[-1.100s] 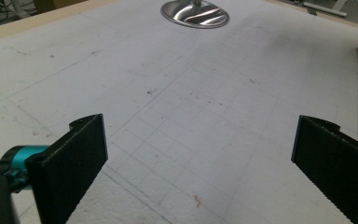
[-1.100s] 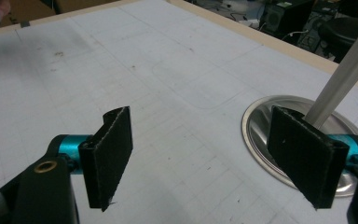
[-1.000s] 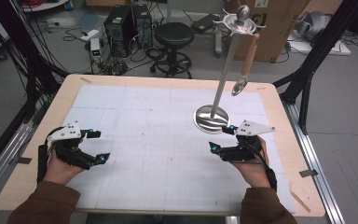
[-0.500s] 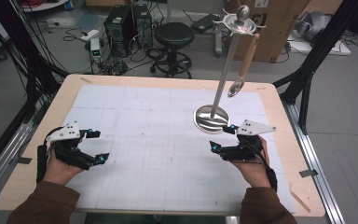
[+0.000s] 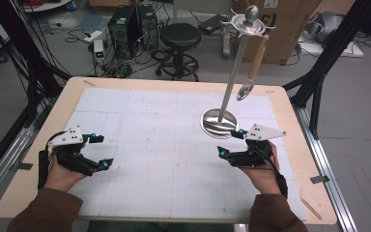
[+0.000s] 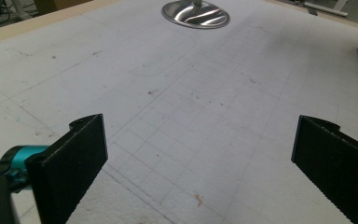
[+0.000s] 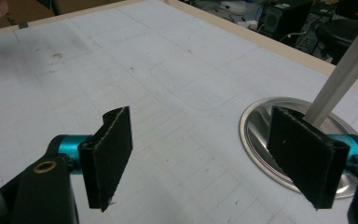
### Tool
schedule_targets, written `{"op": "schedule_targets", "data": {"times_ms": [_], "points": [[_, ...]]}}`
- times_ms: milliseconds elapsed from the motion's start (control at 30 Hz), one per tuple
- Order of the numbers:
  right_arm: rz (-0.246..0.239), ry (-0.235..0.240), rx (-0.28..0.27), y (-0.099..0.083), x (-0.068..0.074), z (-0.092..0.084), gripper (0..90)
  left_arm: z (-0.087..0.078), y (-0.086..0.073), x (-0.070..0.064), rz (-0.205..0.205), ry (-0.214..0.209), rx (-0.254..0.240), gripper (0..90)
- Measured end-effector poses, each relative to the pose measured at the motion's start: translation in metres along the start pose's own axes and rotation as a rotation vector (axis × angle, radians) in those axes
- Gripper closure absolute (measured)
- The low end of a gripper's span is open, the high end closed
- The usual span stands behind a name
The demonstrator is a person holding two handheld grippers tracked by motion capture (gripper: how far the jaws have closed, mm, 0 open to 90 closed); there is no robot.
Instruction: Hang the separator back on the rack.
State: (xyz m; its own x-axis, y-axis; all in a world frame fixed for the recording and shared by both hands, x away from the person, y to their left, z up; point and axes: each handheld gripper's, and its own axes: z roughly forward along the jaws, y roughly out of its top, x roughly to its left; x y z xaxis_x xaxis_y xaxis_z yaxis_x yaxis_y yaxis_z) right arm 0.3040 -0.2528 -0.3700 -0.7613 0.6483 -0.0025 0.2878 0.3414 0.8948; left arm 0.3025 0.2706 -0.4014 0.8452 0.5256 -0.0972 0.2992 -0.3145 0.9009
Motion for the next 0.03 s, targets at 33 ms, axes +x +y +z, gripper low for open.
{"op": "schedule_targets", "data": {"times_ms": [33], "points": [[-0.004,0.001,-0.001,0.0000,-0.0001,0.0002,21.8,0.0002,0.0000,-0.0001,0.000,-0.002,-0.001,4.0]]}}
